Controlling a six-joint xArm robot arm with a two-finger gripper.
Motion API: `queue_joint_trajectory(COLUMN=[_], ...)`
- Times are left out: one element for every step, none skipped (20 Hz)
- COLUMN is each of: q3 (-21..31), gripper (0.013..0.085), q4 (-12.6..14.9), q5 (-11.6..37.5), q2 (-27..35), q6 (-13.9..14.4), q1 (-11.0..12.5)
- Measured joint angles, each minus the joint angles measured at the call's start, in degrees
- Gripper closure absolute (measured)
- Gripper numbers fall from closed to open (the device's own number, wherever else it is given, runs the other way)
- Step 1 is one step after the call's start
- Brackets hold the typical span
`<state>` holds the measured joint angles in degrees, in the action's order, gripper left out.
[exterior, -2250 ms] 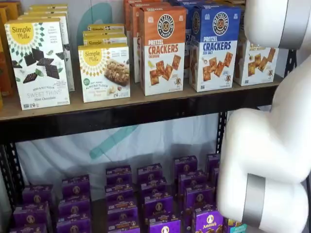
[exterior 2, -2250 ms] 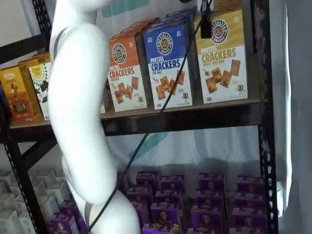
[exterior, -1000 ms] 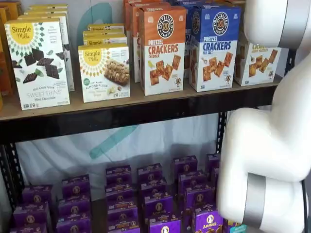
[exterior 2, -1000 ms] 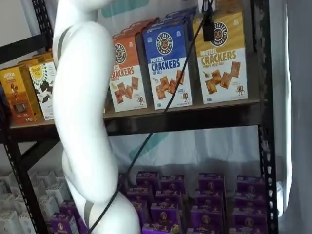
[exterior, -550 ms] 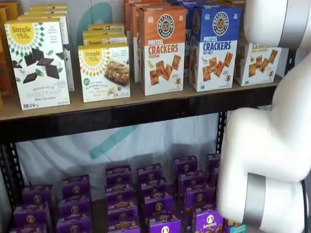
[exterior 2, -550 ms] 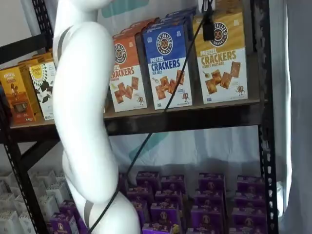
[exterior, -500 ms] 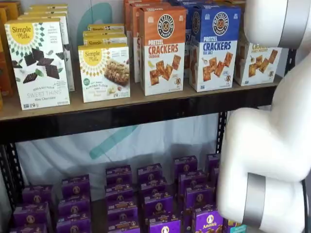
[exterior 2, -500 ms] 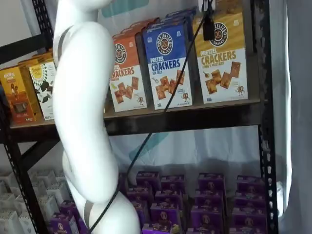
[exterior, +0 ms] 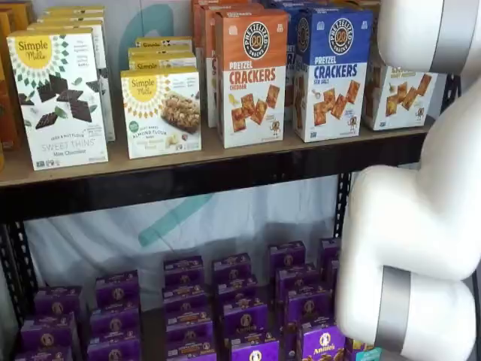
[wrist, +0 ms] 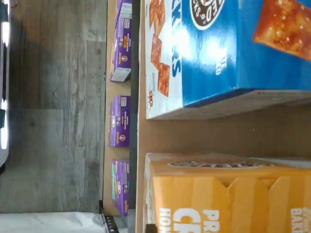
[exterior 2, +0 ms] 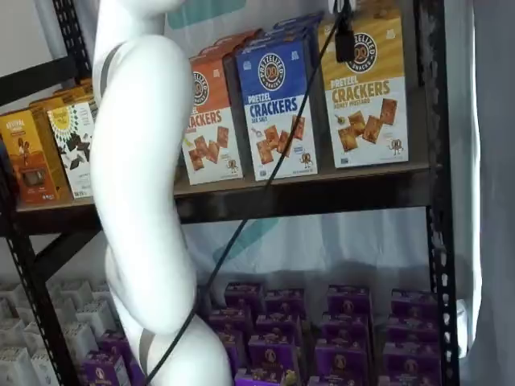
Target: Retrieve the yellow and white box located on the top shelf, the sixth one from the left
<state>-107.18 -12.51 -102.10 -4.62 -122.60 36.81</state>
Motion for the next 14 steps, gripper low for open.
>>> queue_joint_trajectory(q3=[-0.1, 0.0, 0.2, 0.5, 1.1, 1.6, 1.9, 2.5, 3.2, 3.9, 4.5, 5.1, 5.9, 6.5], gripper=[0.037, 0.037, 0.037, 0.037, 0.037, 0.037, 0.037, 0.037, 0.037, 0.037, 0.037, 0.037, 0.037, 0.037], q4=[0.0, 0.0, 0.0, -0.1, -0.2, -0.3, -0.4, -0.3, -0.2, -0.2, -0.3, -0.4, -0.5, -0.5], q5=[-0.2, -0.2, -0.1, -0.1, -0.2, -0.5, -0.7, -1.0, -1.2, -1.4, -1.5, -1.8, -2.3, -2.7], q2=[-0.1, -0.3, -0.7, -1.1, -1.8, -2.5, -3.0, -3.7, -4.6, -5.3, -6.1, -6.8, -7.8, -8.5], q6=[-0.1, -0.2, -0.4, -0.6, -0.9, -1.2, -1.4, -1.7, -2.0, -2.3, -2.6, -2.9, -3.3, -3.5], q1=[0.1, 0.3, 0.4, 0.6, 1.0, 1.4, 1.7, 2.0, 2.3, 2.6, 3.0, 3.3, 3.8, 4.1])
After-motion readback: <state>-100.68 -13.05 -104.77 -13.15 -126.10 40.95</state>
